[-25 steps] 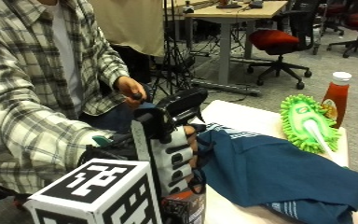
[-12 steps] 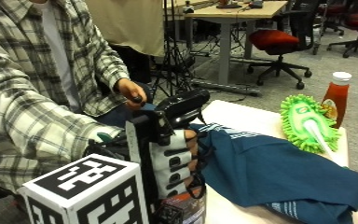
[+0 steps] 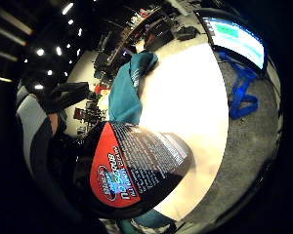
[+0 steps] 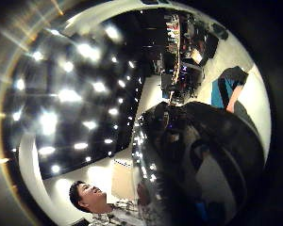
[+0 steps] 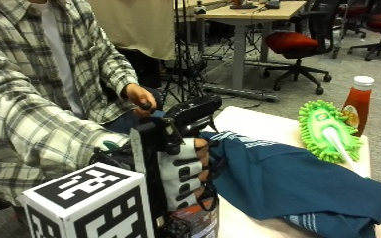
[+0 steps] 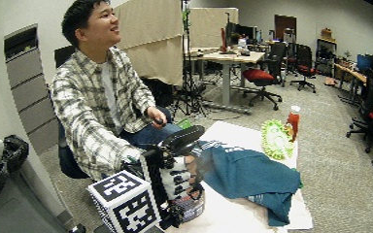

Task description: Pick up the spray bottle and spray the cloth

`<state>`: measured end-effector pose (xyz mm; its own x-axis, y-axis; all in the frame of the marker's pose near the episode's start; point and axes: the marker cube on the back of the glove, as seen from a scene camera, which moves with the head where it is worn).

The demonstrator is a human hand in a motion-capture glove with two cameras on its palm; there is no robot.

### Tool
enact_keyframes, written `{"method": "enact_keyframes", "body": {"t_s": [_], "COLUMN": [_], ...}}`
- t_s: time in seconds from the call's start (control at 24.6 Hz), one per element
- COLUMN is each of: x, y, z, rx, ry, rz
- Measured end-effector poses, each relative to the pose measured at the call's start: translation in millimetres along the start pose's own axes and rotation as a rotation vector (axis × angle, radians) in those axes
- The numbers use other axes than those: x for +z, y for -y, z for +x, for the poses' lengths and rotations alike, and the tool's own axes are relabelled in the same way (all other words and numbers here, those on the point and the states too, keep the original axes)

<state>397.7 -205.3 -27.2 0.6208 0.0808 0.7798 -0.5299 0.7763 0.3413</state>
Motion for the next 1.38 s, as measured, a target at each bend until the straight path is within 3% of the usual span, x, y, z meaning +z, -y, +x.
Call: {"method": "enact_keyframes", "body": {"t_s": [0.49,0.77,1.38], "x": [-5.1,22.1,81.7], "y": [7.5,27.1,55.0], "z": [-9.8,-67.0,-90.3], "rx": [0.041,0.028,0.134], "ry": [-0.095,-0.331,-0.722], "rz": [0.039,-0.075,-0.198]}}
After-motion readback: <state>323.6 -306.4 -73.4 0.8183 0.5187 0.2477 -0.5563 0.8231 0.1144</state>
